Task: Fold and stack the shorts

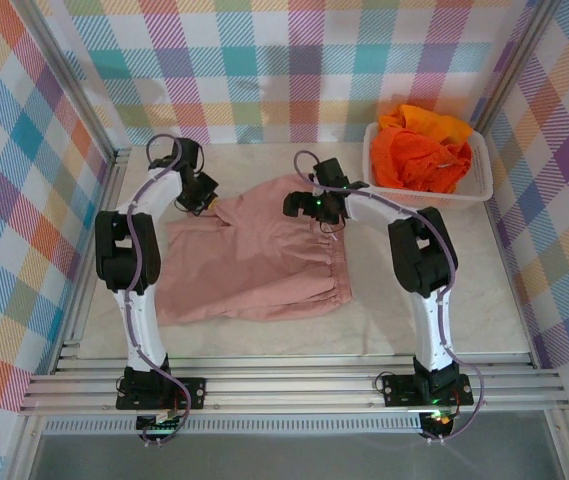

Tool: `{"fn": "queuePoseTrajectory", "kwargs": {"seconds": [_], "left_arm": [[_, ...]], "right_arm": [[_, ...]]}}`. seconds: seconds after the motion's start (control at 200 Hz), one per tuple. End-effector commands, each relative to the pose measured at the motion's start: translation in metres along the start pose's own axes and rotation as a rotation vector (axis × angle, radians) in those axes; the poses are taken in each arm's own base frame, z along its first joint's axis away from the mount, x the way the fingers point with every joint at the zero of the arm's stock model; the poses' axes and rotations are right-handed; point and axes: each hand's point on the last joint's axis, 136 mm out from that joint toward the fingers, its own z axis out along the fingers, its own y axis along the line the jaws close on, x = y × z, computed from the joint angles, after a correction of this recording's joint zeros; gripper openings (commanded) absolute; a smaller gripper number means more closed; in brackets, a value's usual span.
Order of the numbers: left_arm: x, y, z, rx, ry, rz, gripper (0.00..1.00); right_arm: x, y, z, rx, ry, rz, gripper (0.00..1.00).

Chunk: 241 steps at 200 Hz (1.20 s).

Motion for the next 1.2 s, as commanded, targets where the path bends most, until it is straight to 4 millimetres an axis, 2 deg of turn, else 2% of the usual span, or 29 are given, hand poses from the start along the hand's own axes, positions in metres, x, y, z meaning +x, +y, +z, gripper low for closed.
{"fn": "queuePoseTrajectory", "kwargs": {"seconds": [0.0,0.045,0.13,0.215,0.265,0.35,0.41,0.47,0.53,0.59,0.665,0.705,0.735,0.77,0.85,0.925,0.995,1.06,1.16,1.2], "left_arm": [[-0.013,-0.042,-0.067,0.101,-0.148,0.166,0.0],[-0.012,-0.045,-0.087,0.097,-0.218,0.234,0.0],[0.006,-0.052,-0.12,0.11,-0.339,0.384,0.0],[0.036,-0.038,-0.132,0.107,-0.409,0.465,0.0],[0.054,-0.023,-0.133,0.099,-0.427,0.474,0.01],[0.083,0.02,-0.114,0.042,-0.413,0.443,0.1],[0.1,0.05,-0.091,0.003,-0.342,0.409,0.16],[0.115,0.073,-0.07,-0.037,-0.269,0.396,0.21],[0.129,0.085,-0.055,-0.056,-0.197,0.394,0.25],[0.137,0.085,-0.051,-0.047,-0.151,0.397,0.29],[0.132,0.069,-0.07,0.006,-0.169,0.39,0.38],[0.124,0.057,-0.087,0.04,-0.202,0.381,0.55],[0.118,0.047,-0.102,0.075,-0.226,0.371,0.73],[0.11,0.035,-0.12,0.12,-0.246,0.361,0.82],[0.091,0.011,-0.154,0.226,-0.263,0.332,0.9],[0.07,0.002,-0.173,0.258,-0.261,0.296,0.91],[0.05,-0.005,-0.175,0.253,-0.265,0.297,0.91],[0.037,-0.01,-0.166,0.21,-0.258,0.32,0.91],[0.033,-0.023,-0.136,0.148,-0.161,0.393,0.9],[0.035,-0.023,-0.116,0.122,-0.108,0.416,0.9]], "right_arm": [[-0.004,-0.011,0.001,-0.012,0.003,0.087,0.99],[-0.002,-0.014,0.001,-0.008,0.008,0.101,0.99],[0.001,-0.02,0.003,0.0,0.02,0.119,1.0],[0.004,-0.023,0.001,0.009,0.022,0.122,1.0],[0.006,-0.027,0.0,0.021,0.021,0.121,0.99],[0.008,-0.031,-0.003,0.034,0.017,0.118,0.99],[0.009,-0.033,-0.006,0.039,0.021,0.112,0.99],[0.01,-0.032,-0.009,0.038,0.026,0.099,0.99],[0.01,-0.029,-0.014,0.032,0.03,0.086,0.99],[0.009,-0.022,-0.023,0.01,0.026,0.066,1.0],[0.011,-0.014,-0.033,-0.019,0.026,0.042,1.0],[0.013,-0.01,-0.039,-0.034,0.029,0.03,0.99],[0.014,-0.007,-0.042,-0.045,0.028,0.023,0.99],[0.016,-0.002,-0.048,-0.063,0.025,0.01,0.99],[0.02,0.008,-0.059,-0.094,0.009,-0.024,1.0],[0.022,0.018,-0.072,-0.117,-0.017,-0.06,0.99],[0.023,0.025,-0.085,-0.136,-0.039,-0.078,0.99],[0.025,0.031,-0.096,-0.151,-0.059,-0.099,0.99],[0.033,0.037,-0.113,-0.162,-0.087,-0.142,0.99],[0.036,0.037,-0.119,-0.16,-0.102,-0.155,1.0]]}}
